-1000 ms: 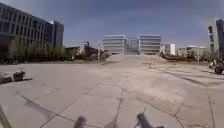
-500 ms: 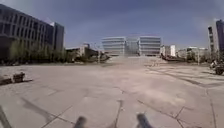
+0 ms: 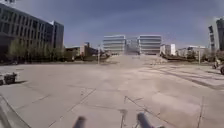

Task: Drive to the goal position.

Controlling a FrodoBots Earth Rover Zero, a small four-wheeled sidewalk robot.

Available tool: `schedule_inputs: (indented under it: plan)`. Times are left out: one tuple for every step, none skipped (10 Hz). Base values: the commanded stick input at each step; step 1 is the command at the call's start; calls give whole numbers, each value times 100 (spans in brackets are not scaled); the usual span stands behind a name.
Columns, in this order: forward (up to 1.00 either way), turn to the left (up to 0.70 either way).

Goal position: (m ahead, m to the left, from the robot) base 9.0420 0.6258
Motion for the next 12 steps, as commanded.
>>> schedule_inputs:
  plan:
    - [70,0]
    - [70,0]
    - [70,0]
    - [70,0]
    - [70,0]
    - [70,0]
    - [70,0]
    - [70,0]
    - [70,0]
    - [70,0]
    - [44,0]
    - [0,0]
